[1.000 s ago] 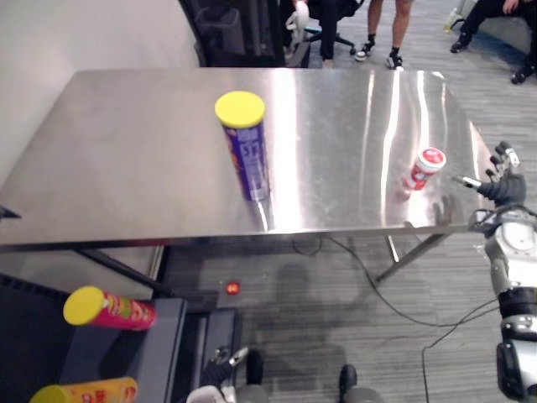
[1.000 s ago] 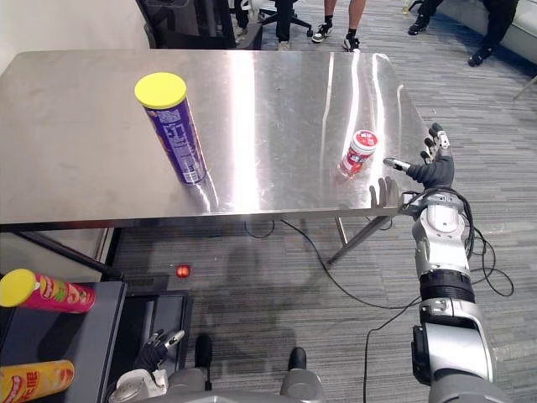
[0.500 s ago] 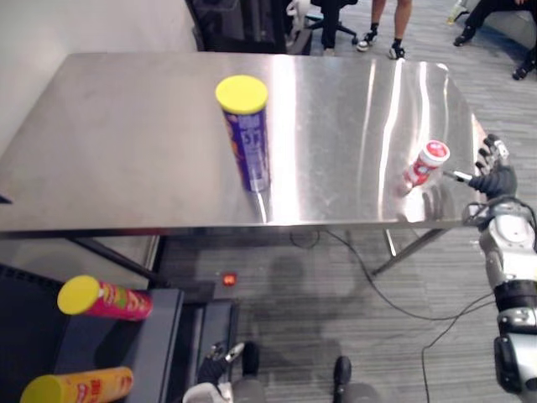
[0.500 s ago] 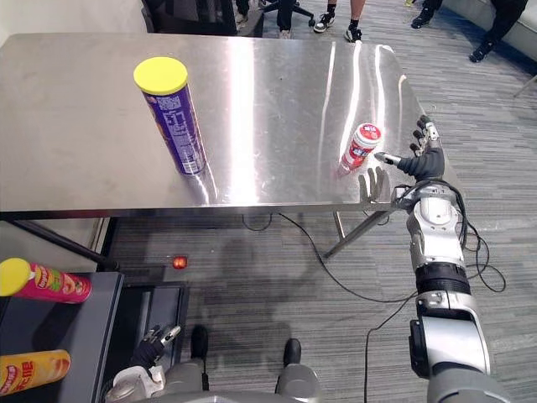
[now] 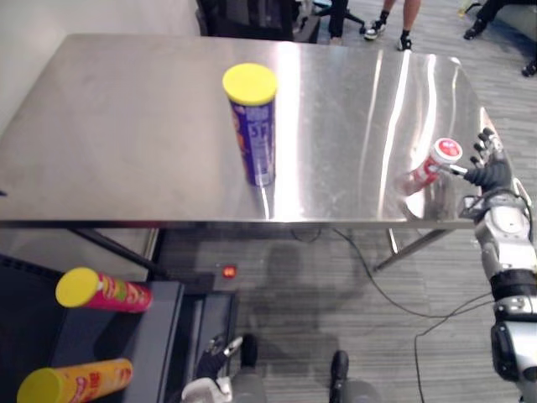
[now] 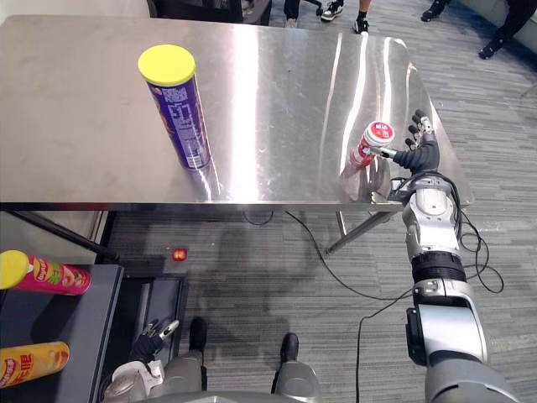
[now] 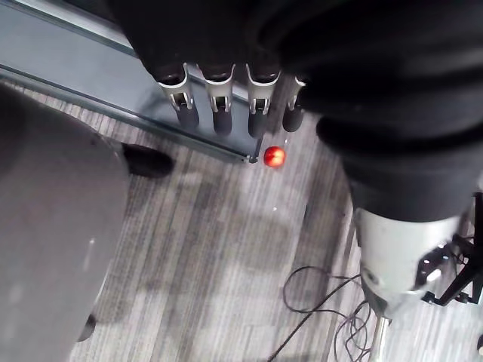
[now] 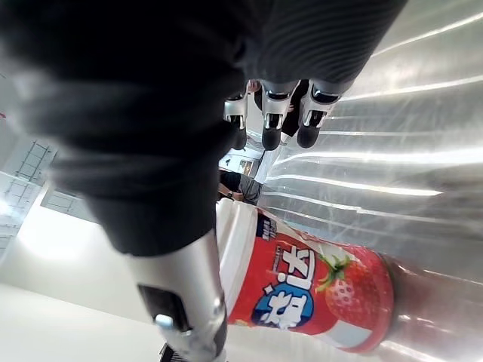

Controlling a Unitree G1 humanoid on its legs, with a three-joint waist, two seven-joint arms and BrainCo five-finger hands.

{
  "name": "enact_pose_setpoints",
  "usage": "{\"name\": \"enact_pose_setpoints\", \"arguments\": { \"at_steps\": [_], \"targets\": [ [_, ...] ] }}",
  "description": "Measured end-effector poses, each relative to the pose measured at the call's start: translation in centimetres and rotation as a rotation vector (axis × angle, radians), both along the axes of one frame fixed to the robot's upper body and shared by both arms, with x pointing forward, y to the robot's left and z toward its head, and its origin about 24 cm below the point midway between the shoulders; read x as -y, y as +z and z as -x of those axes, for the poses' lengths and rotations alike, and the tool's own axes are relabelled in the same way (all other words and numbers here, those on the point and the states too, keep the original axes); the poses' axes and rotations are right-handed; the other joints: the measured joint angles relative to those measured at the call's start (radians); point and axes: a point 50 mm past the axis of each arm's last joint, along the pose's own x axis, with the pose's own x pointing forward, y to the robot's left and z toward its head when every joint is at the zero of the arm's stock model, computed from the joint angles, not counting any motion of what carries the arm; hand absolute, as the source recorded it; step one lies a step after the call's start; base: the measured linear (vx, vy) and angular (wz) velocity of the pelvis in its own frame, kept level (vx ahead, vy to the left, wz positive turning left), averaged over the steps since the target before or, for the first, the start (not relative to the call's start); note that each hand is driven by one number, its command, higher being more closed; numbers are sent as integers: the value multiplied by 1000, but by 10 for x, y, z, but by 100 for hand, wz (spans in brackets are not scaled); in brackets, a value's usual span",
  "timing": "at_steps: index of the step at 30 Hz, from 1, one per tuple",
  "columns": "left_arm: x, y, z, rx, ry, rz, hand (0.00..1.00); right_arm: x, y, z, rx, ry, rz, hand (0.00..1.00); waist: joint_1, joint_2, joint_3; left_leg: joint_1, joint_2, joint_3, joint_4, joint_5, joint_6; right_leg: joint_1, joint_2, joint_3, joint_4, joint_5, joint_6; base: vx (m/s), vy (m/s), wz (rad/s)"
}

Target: Put the gum and the chips on the shelf.

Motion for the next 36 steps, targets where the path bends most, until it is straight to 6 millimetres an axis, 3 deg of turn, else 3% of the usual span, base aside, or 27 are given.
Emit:
{"name": "enact_pose_setpoints", "arguments": {
  "at_steps": [24, 25, 36],
  "targets": [
    [-5, 6, -10, 45, 46, 7, 0, -16, 14, -10, 18, 61, 37, 0, 7, -13, 54, -55, 1, -4, 1, 5, 6, -54, 2, -6, 3, 37, -8, -4, 1, 0],
    [-5, 6, -11, 46, 47, 6, 0, -17, 15, -10, 20, 61, 37, 100, 6, -13, 55, -59, 1, -6, 1, 7, 6, -57, 2, -6, 3, 37, -8, 0, 0, 0],
    [-5, 7, -12, 52, 57, -6, 0, -27, 25, -10, 63, 77, 79, 100, 9, -14, 61, -65, 6, -4, 3, 16, 9, -67, 7, -5, 3, 59, -12, -12, 4, -1]
  ]
}}
